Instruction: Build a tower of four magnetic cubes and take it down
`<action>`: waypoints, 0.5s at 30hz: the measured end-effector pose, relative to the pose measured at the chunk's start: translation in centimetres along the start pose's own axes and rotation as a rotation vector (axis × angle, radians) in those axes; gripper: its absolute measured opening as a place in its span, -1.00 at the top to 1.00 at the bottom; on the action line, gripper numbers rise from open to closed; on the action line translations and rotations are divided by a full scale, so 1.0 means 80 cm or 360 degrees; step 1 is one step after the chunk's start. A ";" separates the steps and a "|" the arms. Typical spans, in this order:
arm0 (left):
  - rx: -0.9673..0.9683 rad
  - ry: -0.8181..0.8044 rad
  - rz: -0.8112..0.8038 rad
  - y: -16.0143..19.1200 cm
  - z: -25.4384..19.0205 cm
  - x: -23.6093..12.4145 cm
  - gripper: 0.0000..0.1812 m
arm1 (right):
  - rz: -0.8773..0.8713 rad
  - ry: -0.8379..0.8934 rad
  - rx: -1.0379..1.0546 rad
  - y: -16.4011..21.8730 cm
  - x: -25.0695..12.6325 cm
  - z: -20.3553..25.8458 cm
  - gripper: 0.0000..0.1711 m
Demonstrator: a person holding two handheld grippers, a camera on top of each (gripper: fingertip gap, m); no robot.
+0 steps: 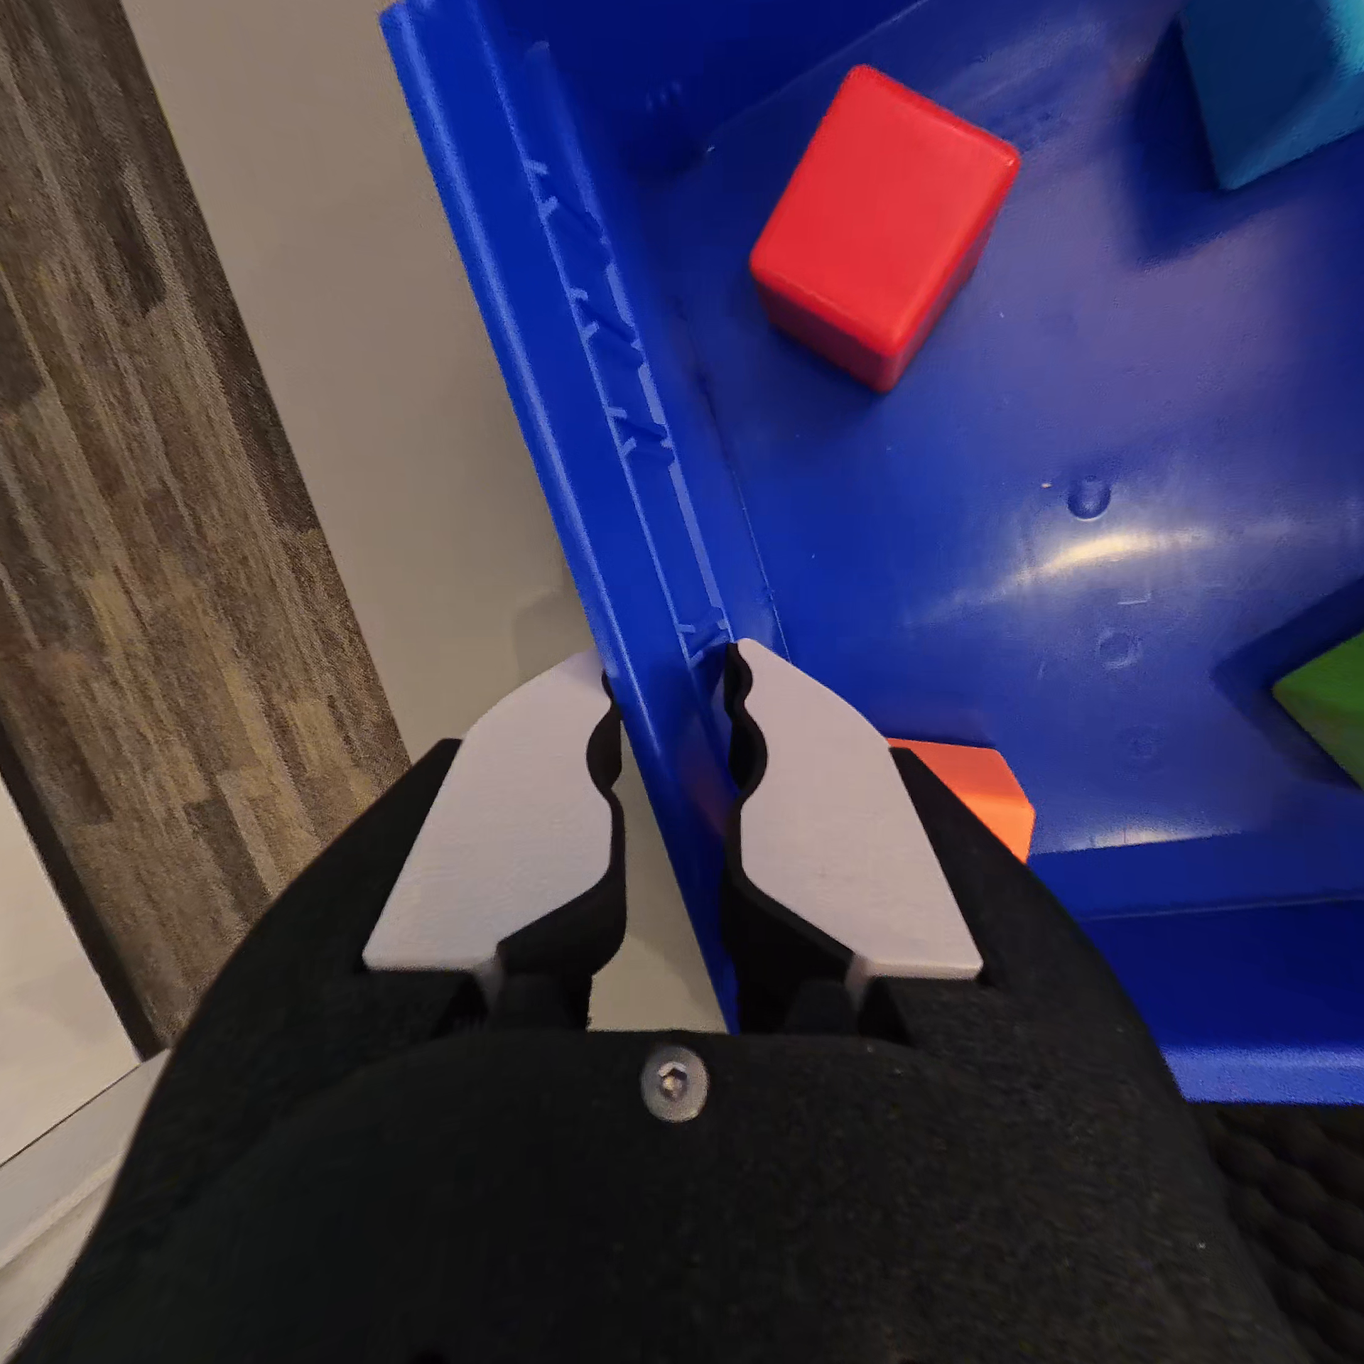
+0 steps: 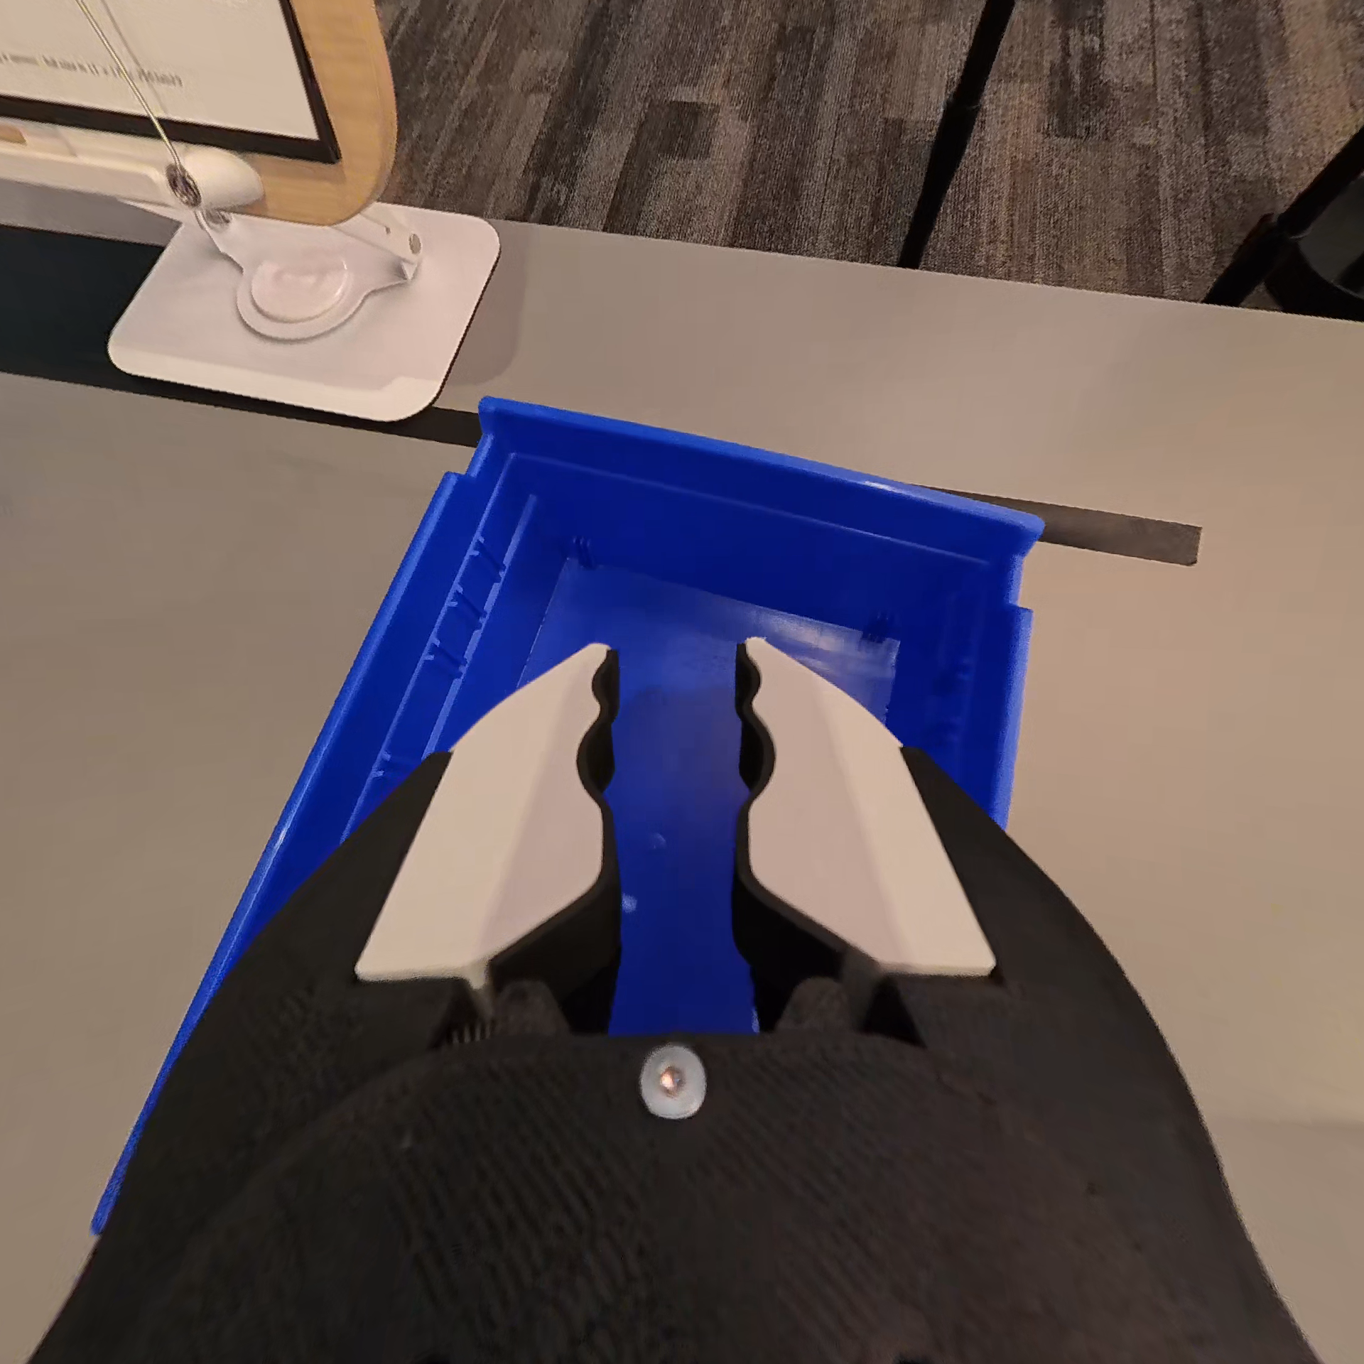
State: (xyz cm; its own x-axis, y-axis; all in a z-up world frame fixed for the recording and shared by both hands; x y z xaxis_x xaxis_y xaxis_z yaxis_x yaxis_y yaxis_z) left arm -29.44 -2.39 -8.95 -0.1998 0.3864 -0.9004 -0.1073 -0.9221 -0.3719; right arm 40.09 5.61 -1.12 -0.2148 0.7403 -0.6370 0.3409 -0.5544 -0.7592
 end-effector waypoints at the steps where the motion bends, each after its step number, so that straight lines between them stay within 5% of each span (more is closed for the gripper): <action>1: -0.0011 -0.0011 0.0004 -0.001 0.000 0.001 0.72 | 0.0003 -0.0001 -0.0015 -0.001 0.002 0.002 0.62; 11: -0.0036 0.0016 -0.0049 -0.006 0.006 0.001 0.70 | 0.0056 -0.0018 -0.0142 -0.001 0.017 0.018 0.59; 15: 0.0128 -0.0081 -0.0359 -0.031 0.006 -0.056 0.61 | 0.0080 0.0003 -0.0200 0.000 0.018 0.020 0.58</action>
State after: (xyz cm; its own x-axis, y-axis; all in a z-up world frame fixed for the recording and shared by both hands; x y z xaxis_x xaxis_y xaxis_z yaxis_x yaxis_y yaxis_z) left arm -28.75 -1.85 -3.92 -0.2106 0.5850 -0.7832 -0.2317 -0.8082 -0.5414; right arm 38.29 6.10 -2.27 -0.1926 0.7136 -0.6735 0.4631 -0.5390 -0.7036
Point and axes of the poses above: each gripper's, where its closed fingertips meet, x out along the fingers, y out of its underside, z = x × y across the jaws, the point moved 1 cm from there along -x, back along the fingers, and after that the axes turned 14 degrees about -x, right-handed, at the moved point
